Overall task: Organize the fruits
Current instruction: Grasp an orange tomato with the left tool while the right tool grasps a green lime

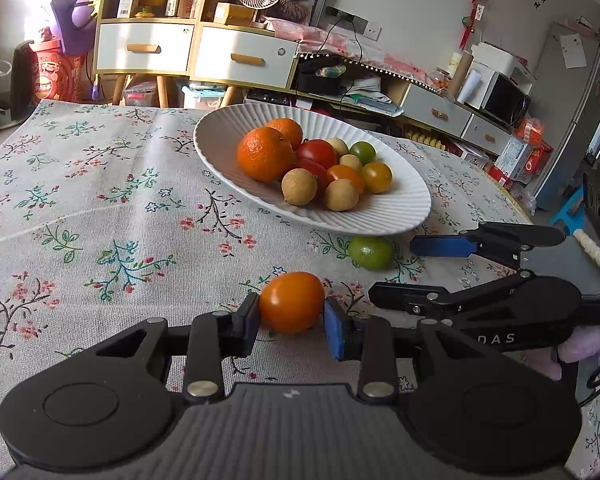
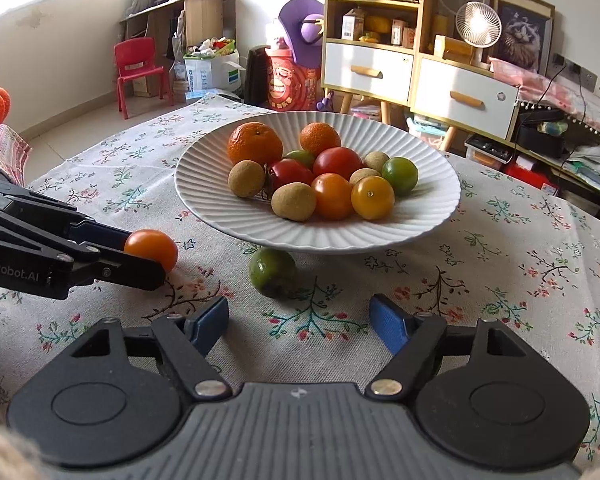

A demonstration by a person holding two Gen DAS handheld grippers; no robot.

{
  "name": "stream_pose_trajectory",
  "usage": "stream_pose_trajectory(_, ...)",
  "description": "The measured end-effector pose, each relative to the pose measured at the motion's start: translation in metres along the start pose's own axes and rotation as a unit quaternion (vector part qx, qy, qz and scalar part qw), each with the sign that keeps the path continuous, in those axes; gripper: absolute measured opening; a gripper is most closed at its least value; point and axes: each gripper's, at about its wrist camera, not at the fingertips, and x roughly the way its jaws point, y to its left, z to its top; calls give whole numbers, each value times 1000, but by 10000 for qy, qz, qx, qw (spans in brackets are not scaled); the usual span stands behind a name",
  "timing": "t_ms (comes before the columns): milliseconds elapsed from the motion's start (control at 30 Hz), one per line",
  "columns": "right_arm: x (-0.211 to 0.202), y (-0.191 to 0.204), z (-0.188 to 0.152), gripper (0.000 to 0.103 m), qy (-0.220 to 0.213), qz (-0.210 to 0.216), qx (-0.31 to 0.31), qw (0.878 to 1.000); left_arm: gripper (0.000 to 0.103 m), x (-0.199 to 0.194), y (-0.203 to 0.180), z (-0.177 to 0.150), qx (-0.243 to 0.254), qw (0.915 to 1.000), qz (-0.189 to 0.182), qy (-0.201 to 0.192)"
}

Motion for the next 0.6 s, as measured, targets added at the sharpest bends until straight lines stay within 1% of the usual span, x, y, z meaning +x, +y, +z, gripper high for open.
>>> stream_pose_trajectory(33, 0, 1, 0, 68, -9, 2, 0, 10000, 25, 0, 0, 0, -12, 10000, 9, 2)
stream_pose_trajectory(100, 2, 3, 2, 59, -24, 7, -15, 10000, 25, 0, -1, 2, -5, 10000, 45, 9)
stream_pose_trajectory(200, 3, 7, 6, 50, -51, 34, -46, 10000, 25, 1, -4, 2, 21, 9999, 98, 9)
stream_pose_trajectory(333, 6, 7, 10, 39, -79, 29, -19, 10000, 25, 1, -4, 2, 49, 9999, 142, 14)
stream_pose_trajectory(367, 6, 6, 10, 30, -73, 66, 7, 10000, 25, 1, -4, 2, 47, 9999, 153, 21)
stream_pose_trajectory(400, 6, 6, 11, 25, -60, 102, 29, 9999, 25, 1, -5, 3, 57, 9999, 160, 29)
stream_pose_trajectory(500, 3, 5, 11, 25, 3, 198, 77, 9998, 25, 1, -5, 2, 90, 9998, 146, 51)
stream_pose_trajectory(600, 0, 7, 9, 25, 60, 195, 90, 9998, 24, -1, -4, 0, 68, 9999, 135, 66)
